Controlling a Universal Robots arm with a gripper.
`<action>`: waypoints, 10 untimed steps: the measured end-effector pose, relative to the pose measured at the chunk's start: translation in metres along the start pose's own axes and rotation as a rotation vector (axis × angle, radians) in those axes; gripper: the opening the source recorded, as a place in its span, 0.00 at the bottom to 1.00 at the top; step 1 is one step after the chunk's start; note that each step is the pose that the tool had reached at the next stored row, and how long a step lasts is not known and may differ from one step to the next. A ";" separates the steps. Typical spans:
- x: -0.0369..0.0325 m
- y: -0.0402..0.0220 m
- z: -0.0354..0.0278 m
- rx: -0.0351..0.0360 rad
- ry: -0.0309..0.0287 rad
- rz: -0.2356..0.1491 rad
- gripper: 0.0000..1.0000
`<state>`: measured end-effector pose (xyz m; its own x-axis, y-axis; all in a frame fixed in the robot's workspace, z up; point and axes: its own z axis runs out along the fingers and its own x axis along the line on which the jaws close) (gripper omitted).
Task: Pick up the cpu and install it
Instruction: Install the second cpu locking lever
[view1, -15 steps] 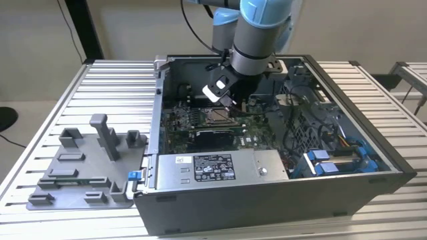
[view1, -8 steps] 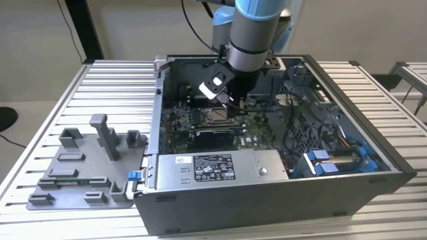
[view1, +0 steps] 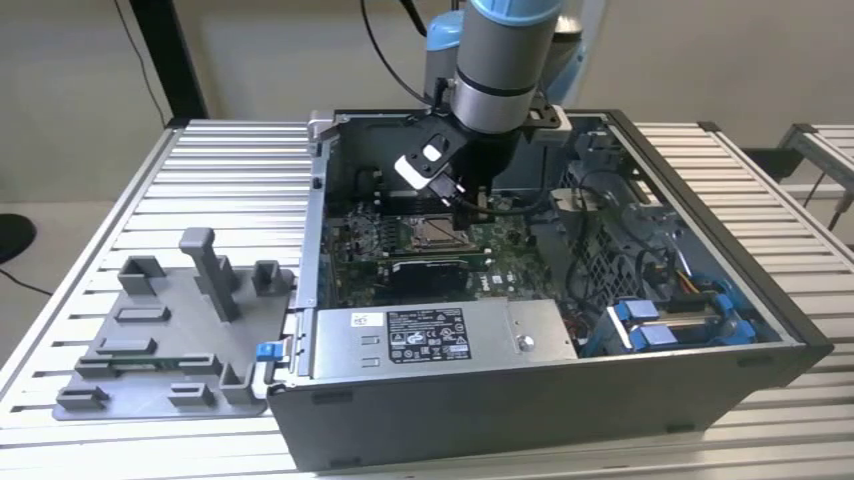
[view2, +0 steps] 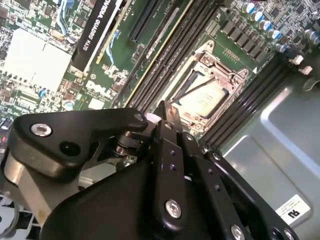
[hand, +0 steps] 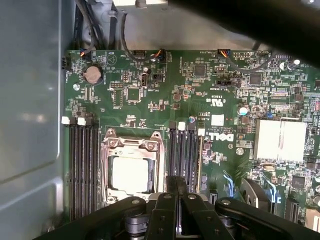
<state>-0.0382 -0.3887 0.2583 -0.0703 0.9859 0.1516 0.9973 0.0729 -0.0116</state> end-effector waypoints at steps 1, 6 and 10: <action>0.0000 0.0000 0.0000 0.0000 0.0000 0.000 0.00; 0.0000 0.0000 0.0000 -0.0003 0.0000 0.002 0.00; 0.0000 0.0000 0.0000 -0.0009 0.0001 0.006 0.00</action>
<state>-0.0383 -0.3887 0.2583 -0.0642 0.9863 0.1516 0.9977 0.0668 -0.0116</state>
